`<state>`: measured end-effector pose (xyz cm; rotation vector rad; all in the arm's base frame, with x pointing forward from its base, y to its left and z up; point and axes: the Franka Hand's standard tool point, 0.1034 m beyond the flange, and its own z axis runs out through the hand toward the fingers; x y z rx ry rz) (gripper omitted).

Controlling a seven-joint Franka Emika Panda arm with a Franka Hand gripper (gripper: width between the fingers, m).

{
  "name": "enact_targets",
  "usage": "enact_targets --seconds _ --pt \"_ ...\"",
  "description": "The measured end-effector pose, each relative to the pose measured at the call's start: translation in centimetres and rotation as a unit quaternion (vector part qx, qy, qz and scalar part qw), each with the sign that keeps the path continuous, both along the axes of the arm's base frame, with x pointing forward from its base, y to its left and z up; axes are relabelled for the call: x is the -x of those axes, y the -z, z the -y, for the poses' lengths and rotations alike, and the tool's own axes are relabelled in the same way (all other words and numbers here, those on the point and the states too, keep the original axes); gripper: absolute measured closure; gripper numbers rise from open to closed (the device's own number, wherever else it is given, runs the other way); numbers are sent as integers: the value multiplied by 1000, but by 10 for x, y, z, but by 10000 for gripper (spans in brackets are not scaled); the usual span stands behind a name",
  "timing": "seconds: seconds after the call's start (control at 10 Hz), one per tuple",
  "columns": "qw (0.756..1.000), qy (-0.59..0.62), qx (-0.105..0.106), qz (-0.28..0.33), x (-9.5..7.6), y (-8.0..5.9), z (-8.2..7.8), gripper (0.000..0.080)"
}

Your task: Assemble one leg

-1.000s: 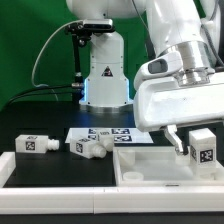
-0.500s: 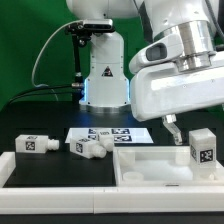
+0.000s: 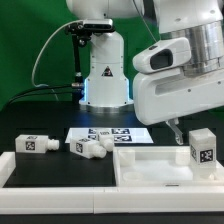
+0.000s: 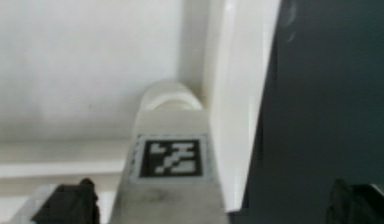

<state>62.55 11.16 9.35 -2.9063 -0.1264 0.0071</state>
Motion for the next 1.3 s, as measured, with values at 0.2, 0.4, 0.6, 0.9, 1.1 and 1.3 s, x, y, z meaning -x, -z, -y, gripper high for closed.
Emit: enact_targets --seconds 0.2,0.4,0.6,0.9,1.1,1.3 --pt "1000 2 0 5 -2 1 0 150" --pt "1000 17 3 -14 -9 2 14 150" --pt "998 65 10 -20 -14 5 9 150" --pt "996 85 13 -16 -16 8 2 239" --pt "995 99 13 -20 -16 9 2 375" --pt "982 182 15 -38 -16 9 5 501"
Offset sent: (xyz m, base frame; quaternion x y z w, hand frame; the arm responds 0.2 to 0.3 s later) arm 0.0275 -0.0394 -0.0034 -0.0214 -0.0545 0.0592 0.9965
